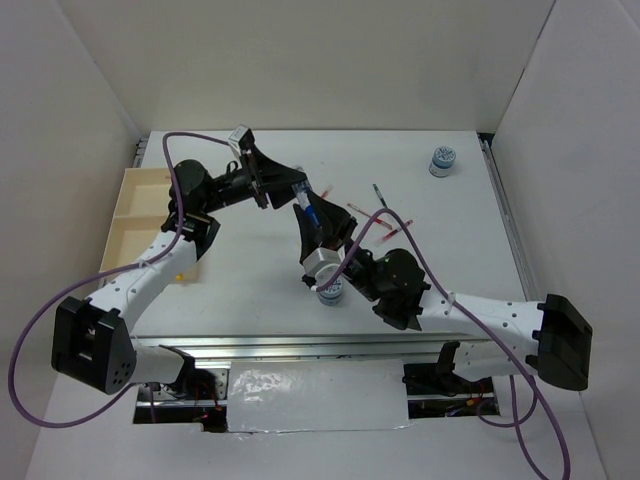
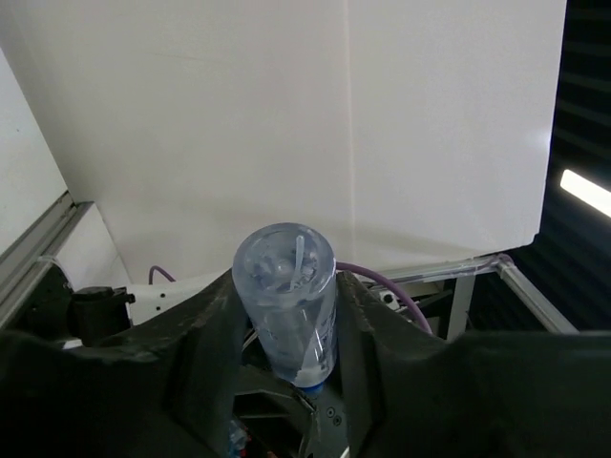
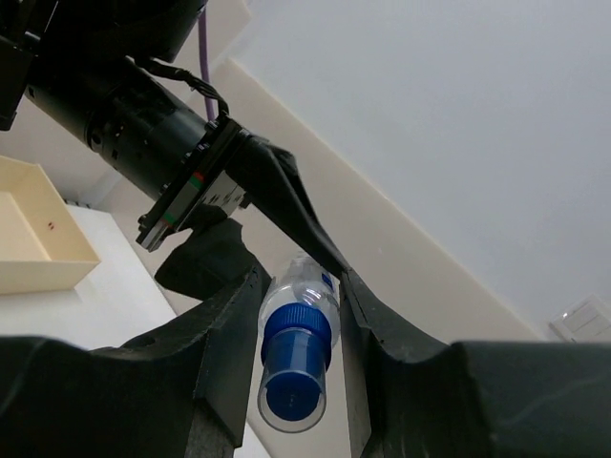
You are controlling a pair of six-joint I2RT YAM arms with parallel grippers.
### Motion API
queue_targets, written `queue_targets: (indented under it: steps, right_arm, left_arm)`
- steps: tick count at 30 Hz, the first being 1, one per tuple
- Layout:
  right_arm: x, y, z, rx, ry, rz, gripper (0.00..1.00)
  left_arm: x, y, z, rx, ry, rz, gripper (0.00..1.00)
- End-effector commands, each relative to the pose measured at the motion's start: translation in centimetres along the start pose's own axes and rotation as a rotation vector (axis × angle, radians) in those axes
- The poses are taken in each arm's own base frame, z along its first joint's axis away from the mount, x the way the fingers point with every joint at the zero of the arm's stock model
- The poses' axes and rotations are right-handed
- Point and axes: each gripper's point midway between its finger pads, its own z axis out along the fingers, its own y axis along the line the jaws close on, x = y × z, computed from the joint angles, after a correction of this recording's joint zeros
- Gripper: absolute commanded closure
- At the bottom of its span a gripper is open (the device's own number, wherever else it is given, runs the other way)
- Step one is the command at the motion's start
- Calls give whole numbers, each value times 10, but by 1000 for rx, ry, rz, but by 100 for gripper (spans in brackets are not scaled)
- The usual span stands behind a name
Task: Sort the stationery into containers
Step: Pick up the stationery from the center of the board, then place the stationery in the storage box.
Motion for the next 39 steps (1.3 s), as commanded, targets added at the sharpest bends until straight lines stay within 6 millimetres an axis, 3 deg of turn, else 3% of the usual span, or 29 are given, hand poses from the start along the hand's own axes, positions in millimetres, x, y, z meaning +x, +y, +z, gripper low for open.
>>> queue_targets:
  steps: [1, 2, 5, 6, 8, 11, 12, 14, 15, 16, 17, 18, 19, 20, 21, 22, 23, 24, 25, 26, 27, 28, 32, 33, 34, 35, 36, 39]
  right_arm:
    - [-9, -18, 9, 65, -27, 8, 99]
    - [-9, -16, 9, 56, -27, 8, 98]
    - [-5, -13, 10, 40, -12, 7, 79]
    - [-5, -12, 10, 34, -10, 10, 61]
    - [-5, -11, 10, 22, 4, 28, 38]
    - [-5, -5, 5, -14, 17, 45, 20]
    - [-7, -9, 1, -12, 15, 49, 18]
    - [-3, 5, -8, -73, 38, 57, 10]
    - [-6, 0, -14, -71, 40, 70, 8]
    - [1, 12, -22, -119, 68, 82, 7]
    - [-2, 7, -29, -120, 66, 93, 5]
    - [0, 9, -34, -137, 76, 102, 5]
    - [7, 20, -44, -185, 112, 114, 4]
    - [9, 20, -50, -199, 127, 127, 4]
    - [8, 12, -56, -184, 145, 168, 4]
    - [16, 21, -67, -240, 201, 177, 4]
    - [15, 16, -75, -248, 222, 208, 5]
    - [18, 18, -82, -260, 263, 278, 5]
    - [25, 23, -93, -313, 331, 299, 5]
    - [25, 20, -99, -320, 357, 344, 6]
    - [38, 20, -108, -316, 441, 431, 6]
    - [39, 23, -118, -372, 490, 483, 6]
    - [70, 10, -134, -328, 693, 632, 8]
    - [81, -3, -139, -282, 750, 673, 8]
    - [80, 1, -139, -319, 751, 716, 8]
    - [80, -7, -137, -299, 760, 759, 8]
    - [91, -14, -145, -275, 818, 783, 8]
    - [100, -20, -150, -252, 875, 880, 8]
  left_arm:
    - [12, -33, -4, 83, 15, 75, 54]
    - [12, -30, -5, 76, 13, 71, 60]
    - [7, -23, -8, 49, -11, 77, 76]
    - [5, -21, -10, 43, -18, 89, 83]
    - [-4, -14, -16, 21, -44, 98, 89]
    - [-21, -8, -26, 6, -90, 119, 91]
    - [-32, -5, -33, -3, -107, 149, 97]
    - [-45, -5, -40, -10, -117, 169, 99]
    - [-59, -1, -50, -22, -126, 175, 100]
    - [-67, 1, -55, -33, -131, 179, 100]
    - [-88, 3, -65, -66, -161, 210, 100]
    - [-92, 6, -70, -97, -139, 220, 100]
    - [-105, -7, -78, -120, -153, 284, 100]
    - [-118, 2, -85, -175, -157, 420, 100]
    - [-133, 23, -108, -303, -202, 316, 100]
    - [-145, 1, -115, -366, -230, 434, 100]
    - [-164, 17, -134, -496, -226, 631, 100]
    - [-170, 21, -145, -611, -238, 681, 100]
    - [-180, 31, -169, -843, -249, 770, 100]
    - [-179, 37, -173, -948, -235, 811, 100]
    - [-182, 45, -184, -1047, -235, 835, 100]
    - [-184, 58, -205, -1198, -217, 856, 100]
    - [-183, 107, -253, -1452, -87, 789, 100]
    - [-180, 118, -261, -1491, -52, 757, 100]
    - [-180, 131, -273, -1541, -14, 721, 100]
    - [-178, 138, -278, -1568, 9, 705, 100]
    - [-177, 146, -283, -1597, 30, 684, 98]
    - [-182, 161, -297, -1674, 53, 668, 95]
